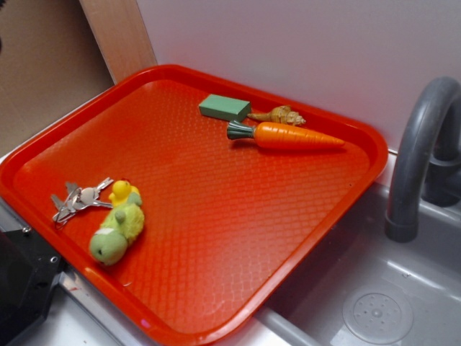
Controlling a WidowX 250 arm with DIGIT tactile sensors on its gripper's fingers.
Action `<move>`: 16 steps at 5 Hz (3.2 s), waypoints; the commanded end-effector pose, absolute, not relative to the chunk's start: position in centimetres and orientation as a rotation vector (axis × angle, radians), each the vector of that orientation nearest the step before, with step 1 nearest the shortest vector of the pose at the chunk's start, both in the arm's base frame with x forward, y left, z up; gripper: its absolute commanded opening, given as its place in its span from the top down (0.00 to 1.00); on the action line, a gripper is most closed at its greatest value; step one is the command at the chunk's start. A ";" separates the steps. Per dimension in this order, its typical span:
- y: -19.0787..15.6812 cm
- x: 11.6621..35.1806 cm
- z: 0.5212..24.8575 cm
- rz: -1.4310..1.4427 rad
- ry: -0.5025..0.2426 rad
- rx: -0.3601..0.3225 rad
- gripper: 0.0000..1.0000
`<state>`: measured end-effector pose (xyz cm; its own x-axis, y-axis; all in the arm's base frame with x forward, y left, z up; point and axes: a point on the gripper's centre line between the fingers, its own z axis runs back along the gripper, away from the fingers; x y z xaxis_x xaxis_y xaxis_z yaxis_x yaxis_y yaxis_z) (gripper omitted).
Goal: Grab the silver keys.
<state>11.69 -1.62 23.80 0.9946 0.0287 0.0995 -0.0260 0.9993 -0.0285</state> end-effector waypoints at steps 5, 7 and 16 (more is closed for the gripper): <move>1.6 12.7 11.4 0.038 -0.093 -0.020 0.00; -0.2 15.2 8.3 0.084 -0.017 -0.054 0.00; 4.2 16.6 4.7 0.264 0.078 -0.058 0.00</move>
